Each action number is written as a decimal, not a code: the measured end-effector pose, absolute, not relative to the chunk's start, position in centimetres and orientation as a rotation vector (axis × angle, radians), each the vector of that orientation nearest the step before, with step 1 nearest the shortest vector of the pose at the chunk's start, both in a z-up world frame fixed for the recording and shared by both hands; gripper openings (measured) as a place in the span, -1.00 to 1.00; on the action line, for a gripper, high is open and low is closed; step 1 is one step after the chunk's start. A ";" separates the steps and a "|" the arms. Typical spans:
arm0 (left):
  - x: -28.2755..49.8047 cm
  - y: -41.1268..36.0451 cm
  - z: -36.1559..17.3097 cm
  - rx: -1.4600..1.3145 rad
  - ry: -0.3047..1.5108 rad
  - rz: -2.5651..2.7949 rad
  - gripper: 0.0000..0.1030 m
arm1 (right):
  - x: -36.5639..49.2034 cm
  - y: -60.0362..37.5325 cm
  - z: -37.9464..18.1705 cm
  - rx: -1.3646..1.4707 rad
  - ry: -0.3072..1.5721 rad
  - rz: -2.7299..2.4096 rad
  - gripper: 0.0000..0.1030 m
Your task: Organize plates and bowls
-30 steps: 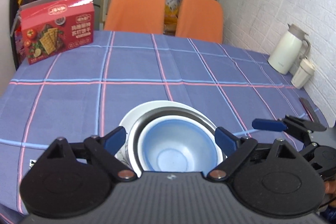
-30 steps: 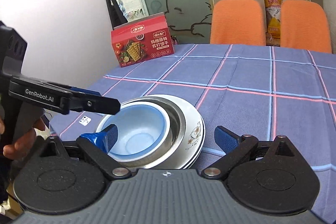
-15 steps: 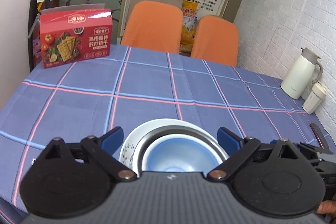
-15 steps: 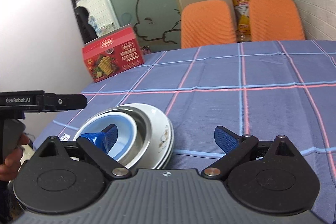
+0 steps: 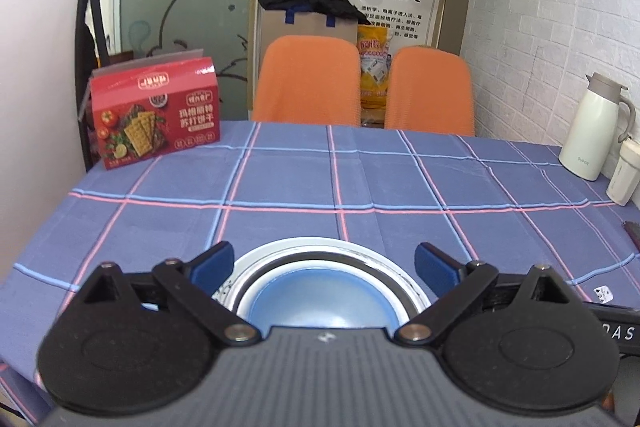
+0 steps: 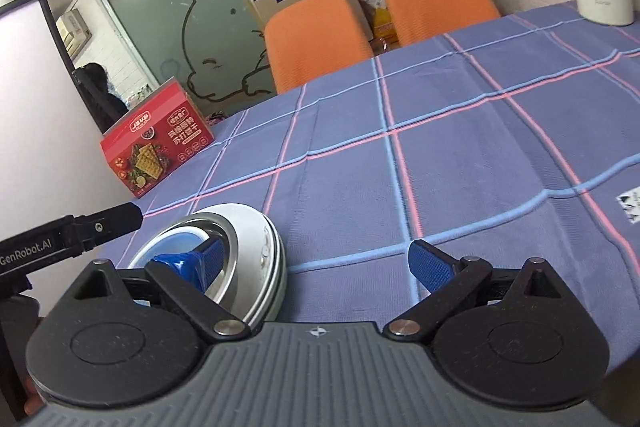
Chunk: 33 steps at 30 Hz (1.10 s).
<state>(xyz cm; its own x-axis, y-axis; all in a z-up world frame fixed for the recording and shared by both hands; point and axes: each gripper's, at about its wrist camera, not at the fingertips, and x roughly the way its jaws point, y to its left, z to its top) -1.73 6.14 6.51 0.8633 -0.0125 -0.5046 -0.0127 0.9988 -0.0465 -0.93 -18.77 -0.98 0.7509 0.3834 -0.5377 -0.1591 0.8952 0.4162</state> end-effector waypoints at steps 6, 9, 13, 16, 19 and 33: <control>-5.2 5.6 6.3 -0.053 0.510 -0.017 0.86 | -4.1 -18.4 -0.7 0.306 0.615 0.257 0.68; -7.1 5.3 5.8 -0.042 0.502 -0.036 0.86 | -5.8 -18.3 -0.8 0.294 0.590 0.250 0.68; -9.7 5.3 4.4 -0.058 0.505 -0.041 0.86 | -8.2 -18.4 -1.3 0.279 0.570 0.219 0.68; -11.4 5.5 3.3 -0.062 0.510 -0.040 0.86 | -10.0 -18.5 -1.7 0.274 0.554 0.202 0.68; -12.9 5.5 2.4 -0.059 0.515 -0.027 0.86 | -11.3 -18.4 -2.2 0.271 0.556 0.198 0.68; -18.4 4.6 1.6 -0.017 0.455 -0.031 0.86 | -16.0 -18.3 -1.9 0.246 0.472 0.210 0.68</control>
